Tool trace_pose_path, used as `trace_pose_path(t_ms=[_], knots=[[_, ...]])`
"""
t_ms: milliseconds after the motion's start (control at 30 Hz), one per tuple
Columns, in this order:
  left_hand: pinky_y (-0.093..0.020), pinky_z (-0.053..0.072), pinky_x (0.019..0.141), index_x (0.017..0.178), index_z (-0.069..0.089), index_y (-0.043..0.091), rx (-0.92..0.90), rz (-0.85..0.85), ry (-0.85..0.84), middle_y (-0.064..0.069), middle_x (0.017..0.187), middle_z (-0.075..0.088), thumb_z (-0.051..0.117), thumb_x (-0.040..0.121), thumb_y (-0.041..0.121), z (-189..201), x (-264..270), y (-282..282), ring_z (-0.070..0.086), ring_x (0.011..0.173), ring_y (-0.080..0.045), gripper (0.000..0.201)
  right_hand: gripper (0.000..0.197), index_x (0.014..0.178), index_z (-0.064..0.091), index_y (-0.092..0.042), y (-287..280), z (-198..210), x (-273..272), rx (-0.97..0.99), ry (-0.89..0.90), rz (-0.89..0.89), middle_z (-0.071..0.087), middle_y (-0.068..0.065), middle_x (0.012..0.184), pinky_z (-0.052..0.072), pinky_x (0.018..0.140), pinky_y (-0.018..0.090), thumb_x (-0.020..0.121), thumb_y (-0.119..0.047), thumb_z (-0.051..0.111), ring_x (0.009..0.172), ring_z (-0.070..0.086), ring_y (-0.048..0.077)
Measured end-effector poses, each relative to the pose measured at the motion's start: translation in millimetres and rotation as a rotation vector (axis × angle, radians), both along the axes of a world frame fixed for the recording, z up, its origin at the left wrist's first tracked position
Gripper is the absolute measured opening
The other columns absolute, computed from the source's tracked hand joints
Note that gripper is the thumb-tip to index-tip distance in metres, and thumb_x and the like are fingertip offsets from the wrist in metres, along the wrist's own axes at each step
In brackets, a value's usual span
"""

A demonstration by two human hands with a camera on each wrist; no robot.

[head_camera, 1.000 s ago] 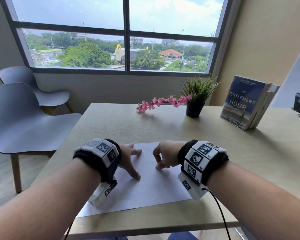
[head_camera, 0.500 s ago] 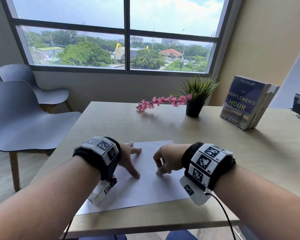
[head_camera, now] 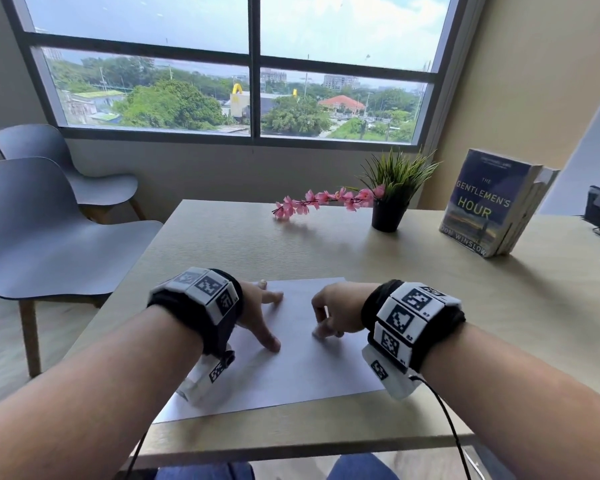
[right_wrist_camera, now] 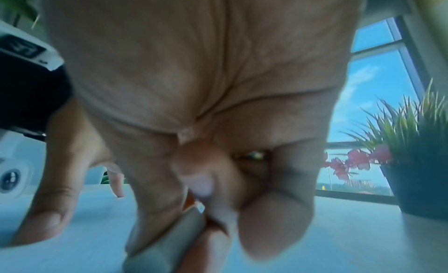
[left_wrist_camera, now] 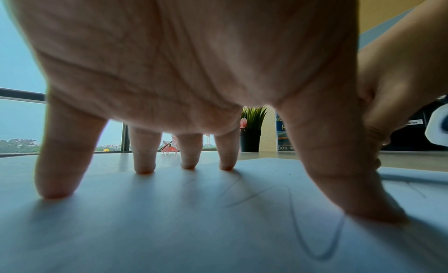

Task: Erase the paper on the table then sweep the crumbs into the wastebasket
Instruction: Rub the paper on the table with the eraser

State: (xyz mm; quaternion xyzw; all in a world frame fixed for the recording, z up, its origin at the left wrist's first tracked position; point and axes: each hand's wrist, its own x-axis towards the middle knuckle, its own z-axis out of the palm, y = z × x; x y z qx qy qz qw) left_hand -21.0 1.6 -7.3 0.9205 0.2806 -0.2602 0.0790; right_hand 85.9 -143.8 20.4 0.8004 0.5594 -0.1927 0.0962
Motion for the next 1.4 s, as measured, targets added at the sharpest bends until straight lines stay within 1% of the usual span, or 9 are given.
trace_pose_path(t_ms=[133, 267, 467, 567, 700, 867, 1033, 1167, 1400], knots=[[-0.044, 0.016, 0.119, 0.148, 0.003, 0.045, 0.017, -0.013, 0.008, 0.01, 0.16, -0.006, 0.068, 0.061, 0.073, 0, 0, -1, 0.008, 0.148, -0.018, 0.112, 0.009, 0.095, 0.054, -0.016, 1, -3, -13, 0.018, -0.059, 0.1, 0.07, 0.005, 0.1, 0.031, 0.048, 0.019, 0.093, -0.024, 0.058, 0.077, 0.051, 0.017], [-0.043, 0.015, 0.119, 0.149, 0.002, 0.043, 0.028, -0.022, 0.008, 0.008, 0.16, -0.006, 0.067, 0.063, 0.072, 0, 0, -2, 0.007, 0.148, -0.018, 0.112, 0.016, 0.091, 0.056, -0.017, 0, -6, -18, -0.013, 0.058, 0.114, 0.069, 0.0, 0.084, 0.038, 0.056, 0.022, 0.092, -0.032, 0.061, 0.079, 0.058, 0.016], [-0.044, 0.017, 0.119, 0.148, 0.003, 0.044, 0.011, -0.007, 0.01, 0.01, 0.16, -0.007, 0.068, 0.063, 0.071, 1, -1, -2, 0.006, 0.148, -0.018, 0.111, 0.012, 0.093, 0.055, -0.017, 3, -2, -13, 0.012, -0.026, 0.103, 0.072, 0.005, 0.102, 0.032, 0.05, 0.019, 0.093, -0.028, 0.06, 0.08, 0.054, 0.016], [-0.043, 0.016, 0.119, 0.149, 0.002, 0.043, 0.024, -0.02, 0.007, 0.009, 0.16, -0.007, 0.068, 0.064, 0.071, 1, -1, -3, 0.007, 0.148, -0.018, 0.11, 0.012, 0.088, 0.053, -0.018, 0, -7, -21, 0.002, 0.005, 0.168, 0.071, 0.006, 0.092, 0.034, 0.052, 0.02, 0.092, -0.027, 0.06, 0.077, 0.055, 0.017], [-0.045, 0.017, 0.119, 0.148, 0.003, 0.045, 0.018, -0.014, 0.012, 0.01, 0.16, -0.006, 0.068, 0.061, 0.073, 1, 0, -2, 0.008, 0.148, -0.019, 0.112, 0.017, 0.09, 0.06, -0.021, 0, -6, -12, -0.037, 0.074, 0.119, 0.071, 0.0, 0.084, 0.042, 0.064, 0.025, 0.089, -0.038, 0.064, 0.079, 0.059, 0.014], [-0.044, 0.019, 0.118, 0.148, 0.002, 0.045, 0.021, -0.014, 0.021, 0.011, 0.16, -0.007, 0.067, 0.062, 0.072, 2, 0, -2, 0.008, 0.148, -0.019, 0.111, 0.016, 0.088, 0.057, -0.018, 0, -6, -2, 0.014, 0.016, 0.094, 0.067, -0.001, 0.081, 0.04, 0.057, 0.021, 0.09, -0.033, 0.065, 0.077, 0.059, 0.017], [-0.044, 0.018, 0.119, 0.148, 0.002, 0.045, 0.027, -0.018, 0.026, 0.011, 0.16, -0.007, 0.067, 0.062, 0.073, 1, -1, -3, 0.008, 0.148, -0.019, 0.111, 0.02, 0.088, 0.063, -0.022, -3, -6, -3, -0.056, 0.075, 0.116, 0.073, -0.001, 0.087, 0.05, 0.078, 0.032, 0.085, -0.041, 0.068, 0.082, 0.062, 0.015], [-0.043, 0.015, 0.119, 0.148, 0.003, 0.045, 0.024, -0.018, 0.02, 0.011, 0.16, -0.007, 0.067, 0.063, 0.072, 3, -1, -3, 0.008, 0.148, -0.018, 0.11, 0.019, 0.089, 0.062, -0.019, -1, -3, 8, 0.008, 0.018, 0.081, 0.068, -0.003, 0.08, 0.043, 0.064, 0.025, 0.087, -0.036, 0.067, 0.076, 0.059, 0.014], [-0.043, 0.018, 0.119, 0.148, 0.003, 0.046, 0.018, -0.012, 0.025, 0.012, 0.16, -0.007, 0.067, 0.062, 0.073, 4, -1, -3, 0.01, 0.148, -0.018, 0.11, 0.023, 0.092, 0.066, -0.018, -8, -5, 3, -0.046, 0.074, 0.104, 0.074, -0.001, 0.087, 0.049, 0.076, 0.03, 0.085, -0.04, 0.068, 0.082, 0.063, 0.014]])
